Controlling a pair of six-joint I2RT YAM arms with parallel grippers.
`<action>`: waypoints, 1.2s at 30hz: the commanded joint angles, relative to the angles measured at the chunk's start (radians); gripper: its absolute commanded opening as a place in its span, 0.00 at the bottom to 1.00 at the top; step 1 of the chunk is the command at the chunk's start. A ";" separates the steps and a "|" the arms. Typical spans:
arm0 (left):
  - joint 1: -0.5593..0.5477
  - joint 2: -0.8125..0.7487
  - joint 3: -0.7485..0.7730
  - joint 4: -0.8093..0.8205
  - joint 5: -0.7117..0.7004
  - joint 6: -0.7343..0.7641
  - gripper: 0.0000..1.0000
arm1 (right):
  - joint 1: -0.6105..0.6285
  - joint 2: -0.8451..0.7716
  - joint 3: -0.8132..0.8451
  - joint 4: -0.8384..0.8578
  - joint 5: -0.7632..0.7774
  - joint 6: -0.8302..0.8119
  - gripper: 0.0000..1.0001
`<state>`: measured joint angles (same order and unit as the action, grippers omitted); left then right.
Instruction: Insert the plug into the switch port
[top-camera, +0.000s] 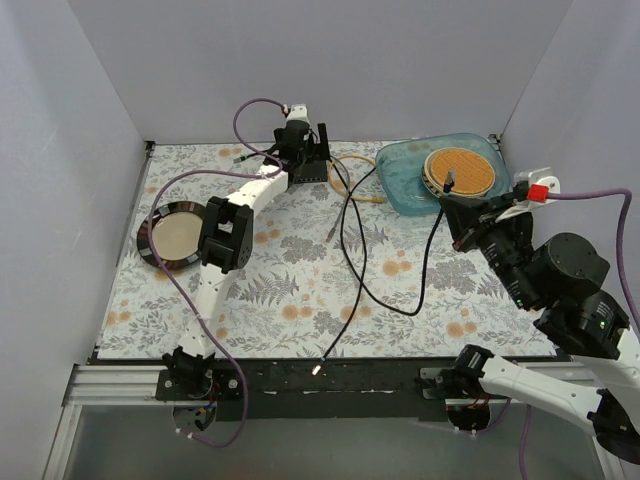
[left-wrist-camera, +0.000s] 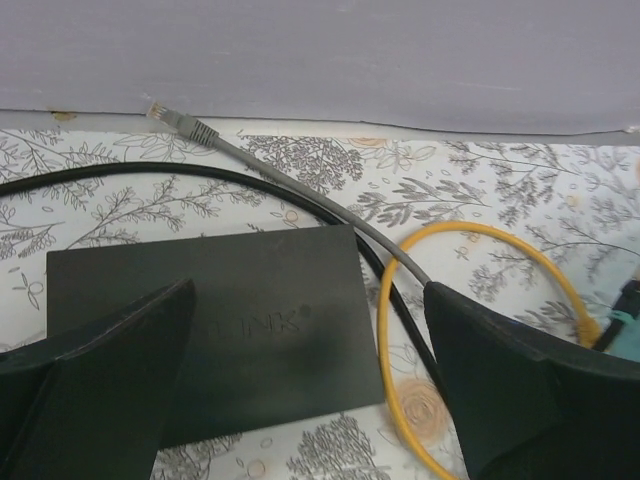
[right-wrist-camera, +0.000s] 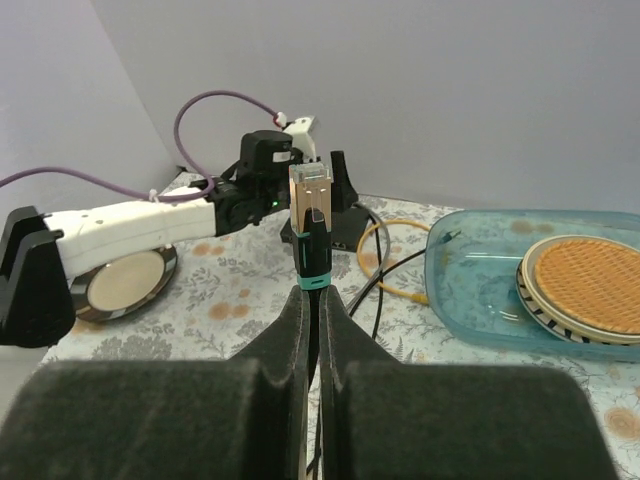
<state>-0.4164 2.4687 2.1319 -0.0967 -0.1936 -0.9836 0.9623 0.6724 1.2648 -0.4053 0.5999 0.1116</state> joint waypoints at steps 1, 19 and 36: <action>0.001 0.032 0.077 0.124 -0.082 0.101 0.98 | -0.002 0.007 -0.033 0.003 -0.046 0.091 0.01; 0.004 0.214 0.198 0.005 0.101 0.267 0.98 | -0.002 -0.043 -0.119 -0.075 -0.081 0.207 0.01; -0.027 0.053 -0.220 -0.163 0.094 0.085 0.98 | -0.002 -0.060 -0.185 -0.129 -0.098 0.261 0.01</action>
<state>-0.4187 2.5217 2.0323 -0.0288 -0.0818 -0.8078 0.9623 0.6231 1.1019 -0.5407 0.5087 0.3481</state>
